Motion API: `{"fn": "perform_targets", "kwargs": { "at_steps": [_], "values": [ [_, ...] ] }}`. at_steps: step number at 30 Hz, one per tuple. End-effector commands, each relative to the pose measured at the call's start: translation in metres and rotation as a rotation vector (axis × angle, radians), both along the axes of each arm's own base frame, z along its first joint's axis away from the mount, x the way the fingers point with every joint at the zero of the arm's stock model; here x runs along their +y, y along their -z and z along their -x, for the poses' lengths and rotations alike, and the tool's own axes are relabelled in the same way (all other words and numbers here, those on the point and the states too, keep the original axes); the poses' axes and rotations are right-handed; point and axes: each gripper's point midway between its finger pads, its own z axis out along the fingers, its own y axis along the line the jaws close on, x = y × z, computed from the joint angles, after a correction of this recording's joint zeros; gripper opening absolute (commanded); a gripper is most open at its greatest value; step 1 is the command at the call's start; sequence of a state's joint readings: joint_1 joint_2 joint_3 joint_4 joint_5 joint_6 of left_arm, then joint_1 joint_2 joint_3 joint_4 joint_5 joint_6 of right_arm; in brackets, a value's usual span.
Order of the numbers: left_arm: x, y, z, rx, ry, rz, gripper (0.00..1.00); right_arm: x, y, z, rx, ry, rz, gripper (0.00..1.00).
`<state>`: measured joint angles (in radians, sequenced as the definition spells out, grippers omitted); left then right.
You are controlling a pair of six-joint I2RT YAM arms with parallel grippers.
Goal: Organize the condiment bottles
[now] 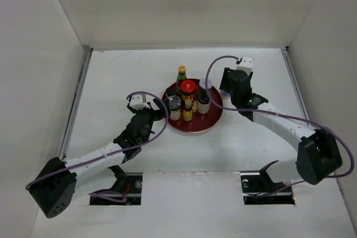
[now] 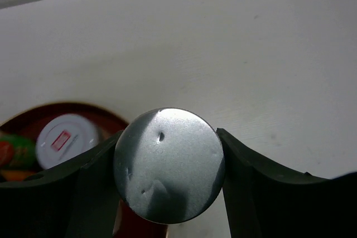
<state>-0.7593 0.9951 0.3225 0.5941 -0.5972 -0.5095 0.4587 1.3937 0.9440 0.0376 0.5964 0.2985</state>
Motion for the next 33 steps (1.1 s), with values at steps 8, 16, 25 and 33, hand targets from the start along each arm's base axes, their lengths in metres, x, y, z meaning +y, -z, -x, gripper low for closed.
{"fn": "perform_targets", "kwargs": {
  "at_steps": [8, 16, 25, 33],
  "values": [
    [0.006, -0.024, 0.003, -0.062, -0.008, 0.065, 0.9, 0.042, -0.028, 0.062, -0.108, -0.059, -0.037, 0.47],
    [0.012, -0.023, 0.002, -0.062, -0.029, 0.059, 0.9, 0.099, -0.034, 0.111, -0.127, -0.219, -0.151, 0.46],
    [0.019, -0.014, -0.005, -0.043, -0.059, 0.045, 0.92, 0.155, -0.015, 0.112, -0.142, -0.323, -0.179, 0.47],
    [0.034, -0.008, -0.009, -0.026, -0.122, 0.046, 1.0, 0.171, 0.027, 0.107, -0.081, -0.324, -0.088, 0.59]
  ]
}}
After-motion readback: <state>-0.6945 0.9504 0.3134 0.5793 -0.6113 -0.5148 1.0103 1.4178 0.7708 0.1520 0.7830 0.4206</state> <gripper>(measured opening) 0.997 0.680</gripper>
